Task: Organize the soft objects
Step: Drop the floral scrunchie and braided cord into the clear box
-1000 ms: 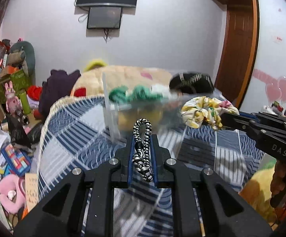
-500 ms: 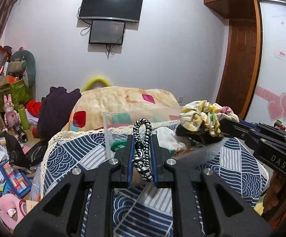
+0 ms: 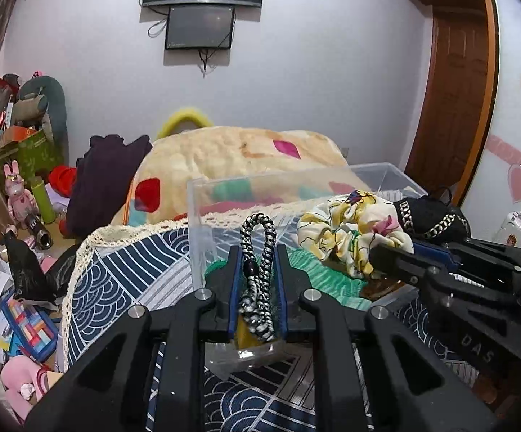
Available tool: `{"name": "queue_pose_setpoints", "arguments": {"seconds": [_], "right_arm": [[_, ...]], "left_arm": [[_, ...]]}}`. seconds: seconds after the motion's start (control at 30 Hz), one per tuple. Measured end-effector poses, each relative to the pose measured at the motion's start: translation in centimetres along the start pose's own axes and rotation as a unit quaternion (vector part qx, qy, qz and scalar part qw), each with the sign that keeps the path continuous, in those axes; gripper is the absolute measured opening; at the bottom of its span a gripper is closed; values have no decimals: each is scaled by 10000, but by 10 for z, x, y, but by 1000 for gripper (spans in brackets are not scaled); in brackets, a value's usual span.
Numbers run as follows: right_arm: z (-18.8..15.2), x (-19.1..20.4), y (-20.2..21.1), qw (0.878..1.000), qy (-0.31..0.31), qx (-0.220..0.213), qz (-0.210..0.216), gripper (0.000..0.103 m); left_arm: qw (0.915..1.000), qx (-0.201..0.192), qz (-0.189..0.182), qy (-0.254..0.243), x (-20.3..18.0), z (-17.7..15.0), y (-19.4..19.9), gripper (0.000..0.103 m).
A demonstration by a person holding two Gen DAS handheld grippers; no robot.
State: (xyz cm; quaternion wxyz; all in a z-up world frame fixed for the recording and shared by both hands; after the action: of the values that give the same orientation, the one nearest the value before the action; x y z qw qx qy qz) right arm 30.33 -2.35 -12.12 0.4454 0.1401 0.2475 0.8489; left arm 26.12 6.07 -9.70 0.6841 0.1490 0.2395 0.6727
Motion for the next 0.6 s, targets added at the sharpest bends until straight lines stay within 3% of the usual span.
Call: {"name": "queue_pose_setpoints", "arguments": {"seconds": [0.17, 0.23, 0.3, 0.33, 0.4, 0.6], "right_arm": [[-1, -1, 2, 10000, 57, 63, -21, 24], [-2, -3, 4, 10000, 49, 82, 12, 34], [-3, -5, 8, 10000, -6, 52, 64, 52], [-3, -6, 12, 10000, -46, 0, 74, 54], [-2, -7, 18, 9999, -68, -61, 110, 55], [5, -12, 44, 9992, -128, -325, 214, 55]], "left_arm": [[9999, -5, 11, 113, 6, -3, 5, 39], [9998, -14, -81, 193, 8, -3, 8, 40], [9997, -29, -127, 205, 8, -2, 10, 44], [9998, -49, -113, 185, 7, -2, 12, 45], [9998, -113, -54, 144, 6, -1, 17, 51], [9990, -348, -201, 185, -2, 3, 44, 55]]}}
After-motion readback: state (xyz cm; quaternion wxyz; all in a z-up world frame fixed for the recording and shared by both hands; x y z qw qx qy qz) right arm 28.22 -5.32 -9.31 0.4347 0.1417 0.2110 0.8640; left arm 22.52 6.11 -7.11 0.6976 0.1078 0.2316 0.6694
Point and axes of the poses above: each gripper's, at about its wrist camera, not at the fingertips, and y roughly against the way its jaws point, x to its left, z to its top, the point moved 8 cm from there along -y, roughly the way its jaws point, and after that the axes turned 3 degrees about -z, right-handed, at the moved point
